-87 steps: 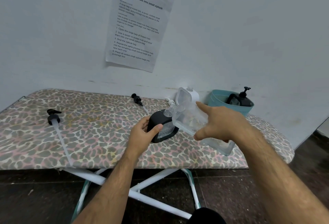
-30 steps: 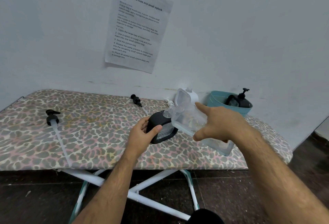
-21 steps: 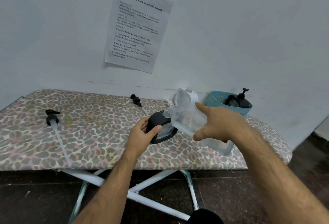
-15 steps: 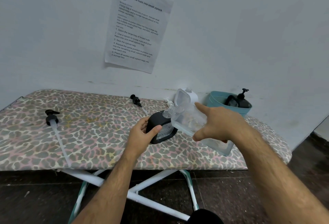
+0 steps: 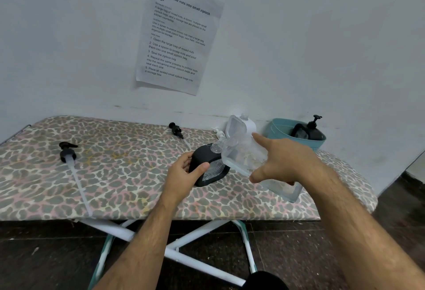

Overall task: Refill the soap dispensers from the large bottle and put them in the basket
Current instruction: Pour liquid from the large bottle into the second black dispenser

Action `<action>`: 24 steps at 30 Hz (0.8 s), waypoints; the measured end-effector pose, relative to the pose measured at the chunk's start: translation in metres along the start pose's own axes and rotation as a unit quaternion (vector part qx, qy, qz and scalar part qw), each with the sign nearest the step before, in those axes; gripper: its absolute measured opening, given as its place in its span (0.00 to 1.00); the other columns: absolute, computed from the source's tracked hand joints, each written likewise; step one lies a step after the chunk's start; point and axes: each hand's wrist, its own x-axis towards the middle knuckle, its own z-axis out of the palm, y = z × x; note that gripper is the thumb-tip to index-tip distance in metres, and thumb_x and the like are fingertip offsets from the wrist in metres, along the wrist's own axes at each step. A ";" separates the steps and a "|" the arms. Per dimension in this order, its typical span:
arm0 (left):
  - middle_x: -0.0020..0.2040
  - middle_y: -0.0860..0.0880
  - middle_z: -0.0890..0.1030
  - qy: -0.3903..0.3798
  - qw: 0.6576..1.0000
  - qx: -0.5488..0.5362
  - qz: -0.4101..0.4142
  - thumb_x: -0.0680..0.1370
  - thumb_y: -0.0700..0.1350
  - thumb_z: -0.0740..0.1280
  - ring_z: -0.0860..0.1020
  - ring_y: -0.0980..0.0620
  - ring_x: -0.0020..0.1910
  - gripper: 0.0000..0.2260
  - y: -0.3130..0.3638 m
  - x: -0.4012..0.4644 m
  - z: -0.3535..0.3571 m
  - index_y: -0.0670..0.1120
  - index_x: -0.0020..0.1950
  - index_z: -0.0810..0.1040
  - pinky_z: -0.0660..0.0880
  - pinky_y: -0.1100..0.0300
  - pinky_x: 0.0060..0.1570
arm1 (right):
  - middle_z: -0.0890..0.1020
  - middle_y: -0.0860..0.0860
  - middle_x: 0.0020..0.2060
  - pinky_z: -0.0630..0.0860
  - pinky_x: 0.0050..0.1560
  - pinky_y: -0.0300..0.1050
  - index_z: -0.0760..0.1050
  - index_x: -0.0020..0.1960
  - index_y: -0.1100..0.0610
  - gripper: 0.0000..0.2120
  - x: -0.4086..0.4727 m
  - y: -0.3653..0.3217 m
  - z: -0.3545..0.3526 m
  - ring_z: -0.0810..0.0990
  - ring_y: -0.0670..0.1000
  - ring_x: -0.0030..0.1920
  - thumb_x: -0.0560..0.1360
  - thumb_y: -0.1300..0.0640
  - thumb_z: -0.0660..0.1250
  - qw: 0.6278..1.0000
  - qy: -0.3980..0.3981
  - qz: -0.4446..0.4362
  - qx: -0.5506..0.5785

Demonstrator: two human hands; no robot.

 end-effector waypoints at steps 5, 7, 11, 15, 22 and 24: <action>0.59 0.51 0.81 -0.002 1.000 -0.009 0.004 0.72 0.51 0.75 0.79 0.54 0.60 0.20 0.003 -0.001 0.001 0.53 0.62 0.76 0.77 0.54 0.62 | 0.74 0.40 0.32 0.81 0.43 0.46 0.50 0.79 0.40 0.50 0.000 0.000 0.000 0.80 0.45 0.27 0.65 0.35 0.73 1.000 0.001 -0.001 -0.001; 0.59 0.51 0.81 0.000 1.000 -0.008 0.004 0.73 0.51 0.75 0.79 0.54 0.60 0.19 0.003 -0.001 0.001 0.53 0.62 0.76 0.77 0.54 0.62 | 0.74 0.40 0.32 0.81 0.43 0.46 0.50 0.79 0.40 0.50 0.000 0.000 0.000 0.80 0.45 0.27 0.65 0.35 0.73 1.000 0.002 -0.002 -0.002; 0.59 0.51 0.81 0.003 1.000 -0.005 0.003 0.73 0.51 0.75 0.79 0.53 0.59 0.19 0.003 -0.001 0.001 0.53 0.62 0.76 0.77 0.53 0.61 | 0.73 0.41 0.32 0.80 0.42 0.45 0.50 0.79 0.39 0.50 0.000 0.000 0.001 0.80 0.45 0.28 0.65 0.35 0.73 1.000 0.001 -0.002 -0.001; 0.60 0.51 0.80 0.003 1.000 -0.005 0.001 0.73 0.51 0.75 0.78 0.53 0.61 0.20 0.002 -0.001 0.001 0.53 0.62 0.76 0.76 0.52 0.63 | 0.73 0.40 0.31 0.80 0.40 0.44 0.50 0.79 0.39 0.50 -0.001 0.000 0.000 0.81 0.46 0.28 0.65 0.35 0.73 1.000 -0.001 -0.003 0.002; 0.60 0.51 0.81 0.002 1.000 -0.009 -0.002 0.73 0.51 0.75 0.79 0.53 0.60 0.20 0.002 -0.001 0.001 0.52 0.63 0.76 0.77 0.52 0.62 | 0.72 0.40 0.31 0.80 0.42 0.45 0.50 0.79 0.39 0.50 0.000 -0.001 0.000 0.81 0.45 0.28 0.65 0.35 0.73 1.000 0.001 -0.003 0.001; 0.60 0.50 0.80 0.003 1.000 -0.011 -0.004 0.73 0.51 0.75 0.79 0.53 0.60 0.20 0.003 -0.001 0.001 0.53 0.63 0.76 0.77 0.52 0.62 | 0.73 0.41 0.31 0.80 0.41 0.45 0.50 0.79 0.39 0.50 0.000 0.000 0.000 0.81 0.45 0.29 0.65 0.35 0.73 1.000 0.004 -0.002 0.000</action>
